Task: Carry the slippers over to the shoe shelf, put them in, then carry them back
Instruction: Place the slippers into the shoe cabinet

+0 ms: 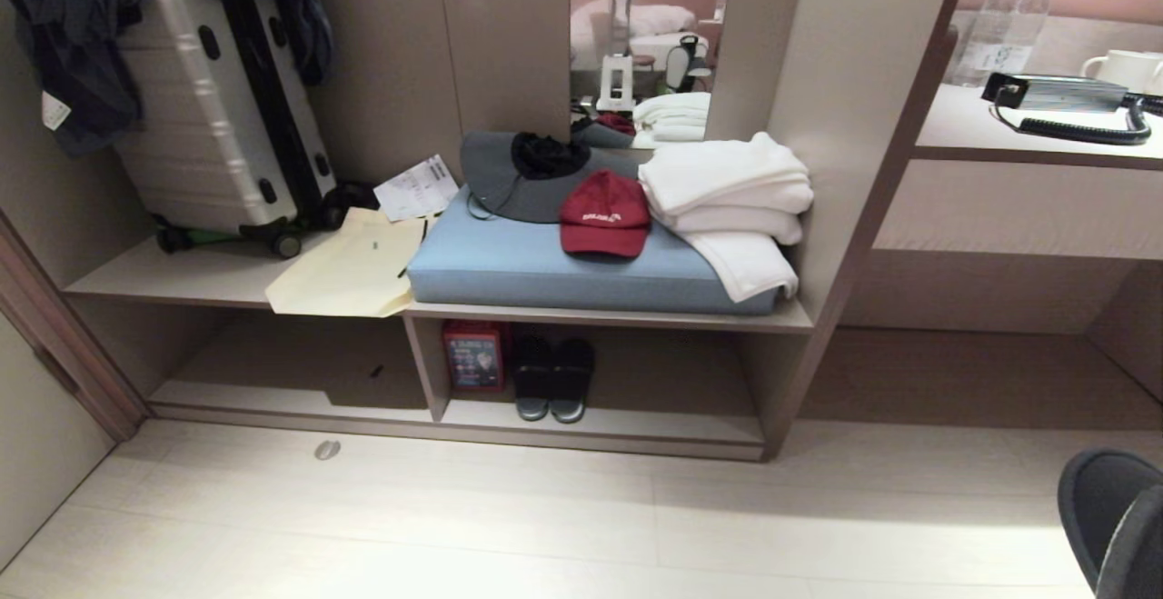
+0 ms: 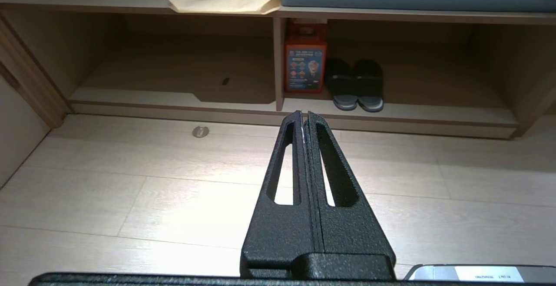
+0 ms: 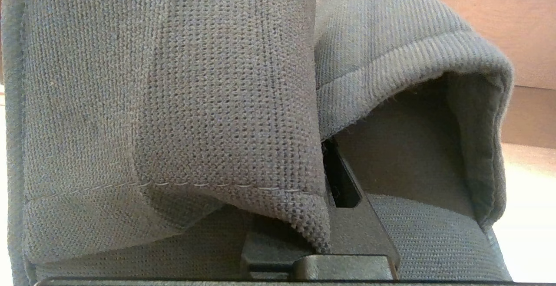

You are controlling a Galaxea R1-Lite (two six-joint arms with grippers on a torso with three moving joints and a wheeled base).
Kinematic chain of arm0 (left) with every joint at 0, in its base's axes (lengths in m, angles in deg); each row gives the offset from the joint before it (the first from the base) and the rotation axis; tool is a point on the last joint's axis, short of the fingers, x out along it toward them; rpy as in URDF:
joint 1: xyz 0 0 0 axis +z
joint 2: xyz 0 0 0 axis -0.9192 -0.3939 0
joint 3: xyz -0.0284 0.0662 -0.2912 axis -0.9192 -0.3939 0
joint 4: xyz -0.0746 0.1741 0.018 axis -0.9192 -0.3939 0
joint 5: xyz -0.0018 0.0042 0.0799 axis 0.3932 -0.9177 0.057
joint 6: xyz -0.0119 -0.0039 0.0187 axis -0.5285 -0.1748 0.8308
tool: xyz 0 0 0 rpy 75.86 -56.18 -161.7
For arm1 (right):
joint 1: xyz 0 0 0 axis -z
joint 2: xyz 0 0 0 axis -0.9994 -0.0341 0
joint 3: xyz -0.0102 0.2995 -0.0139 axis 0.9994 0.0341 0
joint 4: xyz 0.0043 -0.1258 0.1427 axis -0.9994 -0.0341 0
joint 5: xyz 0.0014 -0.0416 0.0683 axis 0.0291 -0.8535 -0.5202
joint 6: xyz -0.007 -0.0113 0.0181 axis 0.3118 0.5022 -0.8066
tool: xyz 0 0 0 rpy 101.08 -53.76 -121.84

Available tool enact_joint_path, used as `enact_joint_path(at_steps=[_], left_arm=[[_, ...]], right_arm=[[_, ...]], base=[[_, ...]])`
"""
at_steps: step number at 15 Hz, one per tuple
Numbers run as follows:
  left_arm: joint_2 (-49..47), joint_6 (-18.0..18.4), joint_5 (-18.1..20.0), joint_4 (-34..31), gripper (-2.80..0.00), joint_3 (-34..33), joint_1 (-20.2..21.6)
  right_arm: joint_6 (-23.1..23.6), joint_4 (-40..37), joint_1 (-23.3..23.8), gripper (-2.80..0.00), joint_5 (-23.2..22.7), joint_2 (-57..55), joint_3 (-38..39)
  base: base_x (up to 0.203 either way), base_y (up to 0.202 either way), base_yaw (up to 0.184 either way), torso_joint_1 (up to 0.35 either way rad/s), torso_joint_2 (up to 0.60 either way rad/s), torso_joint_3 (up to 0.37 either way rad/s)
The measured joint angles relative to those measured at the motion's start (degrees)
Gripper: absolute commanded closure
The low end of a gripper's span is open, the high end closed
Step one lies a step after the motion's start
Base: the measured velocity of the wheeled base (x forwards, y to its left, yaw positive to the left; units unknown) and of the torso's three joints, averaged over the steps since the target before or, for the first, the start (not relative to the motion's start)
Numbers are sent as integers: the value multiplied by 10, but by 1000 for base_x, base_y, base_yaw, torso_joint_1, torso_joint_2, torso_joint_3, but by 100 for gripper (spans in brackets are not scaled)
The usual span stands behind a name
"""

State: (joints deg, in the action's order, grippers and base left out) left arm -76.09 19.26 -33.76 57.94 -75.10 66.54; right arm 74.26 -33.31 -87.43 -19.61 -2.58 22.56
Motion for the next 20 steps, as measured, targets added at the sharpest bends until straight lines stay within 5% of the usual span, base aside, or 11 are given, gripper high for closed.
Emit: enact_joint_path(at_steps=[5, 20], left_arm=[[0, 3, 0, 0, 0, 0, 0], [0, 4, 1, 1, 0, 0, 0]], right_arm=[[0, 0, 0, 0, 0, 0, 0], [0, 0, 0, 0, 0, 0, 0]], base=[[0, 168, -5, 1, 2, 3], [56, 0, -1, 3, 3, -19]])
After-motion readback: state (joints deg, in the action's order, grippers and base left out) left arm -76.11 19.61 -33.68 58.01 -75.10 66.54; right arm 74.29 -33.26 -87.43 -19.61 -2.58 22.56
